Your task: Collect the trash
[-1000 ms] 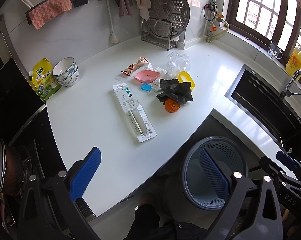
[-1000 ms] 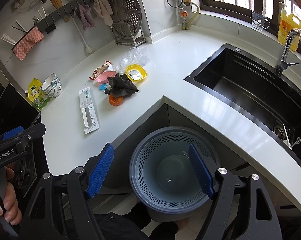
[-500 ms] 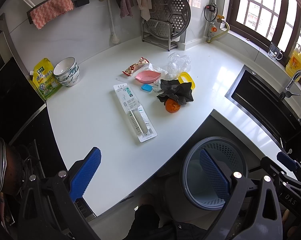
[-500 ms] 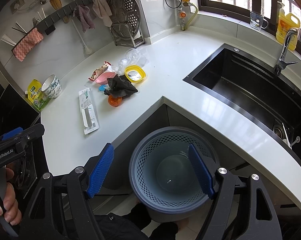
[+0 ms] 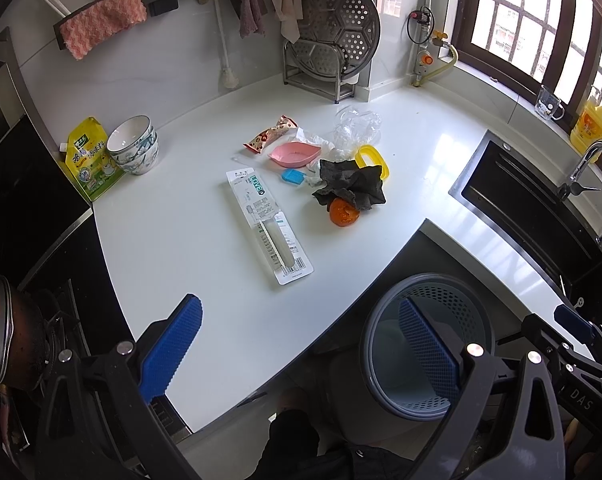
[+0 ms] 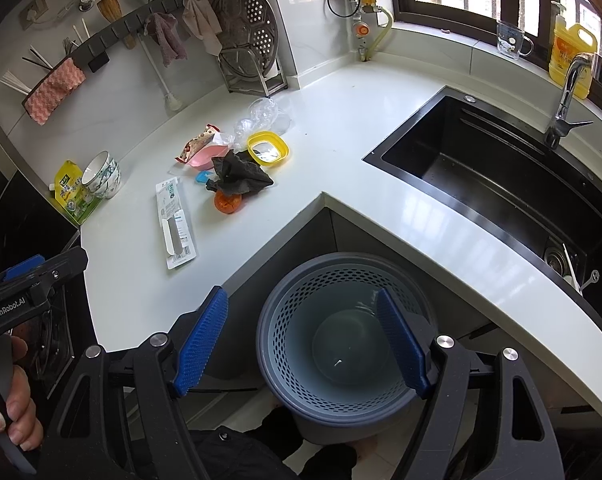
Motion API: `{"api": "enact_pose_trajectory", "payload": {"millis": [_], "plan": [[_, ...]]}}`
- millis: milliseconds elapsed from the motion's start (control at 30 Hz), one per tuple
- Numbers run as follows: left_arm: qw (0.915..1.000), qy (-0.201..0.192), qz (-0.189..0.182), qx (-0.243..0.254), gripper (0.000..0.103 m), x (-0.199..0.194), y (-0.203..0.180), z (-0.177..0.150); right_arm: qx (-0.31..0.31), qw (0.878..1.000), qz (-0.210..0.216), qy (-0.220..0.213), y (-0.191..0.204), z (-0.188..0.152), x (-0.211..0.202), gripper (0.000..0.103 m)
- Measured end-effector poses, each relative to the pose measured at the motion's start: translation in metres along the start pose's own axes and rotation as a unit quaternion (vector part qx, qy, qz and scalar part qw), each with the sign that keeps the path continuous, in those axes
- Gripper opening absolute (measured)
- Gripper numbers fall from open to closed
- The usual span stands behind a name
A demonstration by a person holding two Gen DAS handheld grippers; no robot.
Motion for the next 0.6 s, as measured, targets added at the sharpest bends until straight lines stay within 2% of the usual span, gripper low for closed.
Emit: {"api": "enact_pose_trajectory", "payload": {"millis": [600], "plan": [[1.0, 0.0, -0.001, 0.0, 0.097, 0.0, 0.0003, -0.0012, 0.0, 1.0, 0.001, 0.0, -0.0006, -0.0004, 0.0008, 0.074]]}}
Point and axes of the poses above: each gripper's, at about its wrist camera, not at the fingertips, and x roughly the way its jaws point, y to its left, z to its top, the point moved 6 cm from there along x, roughly the way its jaws point, and after that the axes turned 8 degrees about -z, right-handed, at the moved point
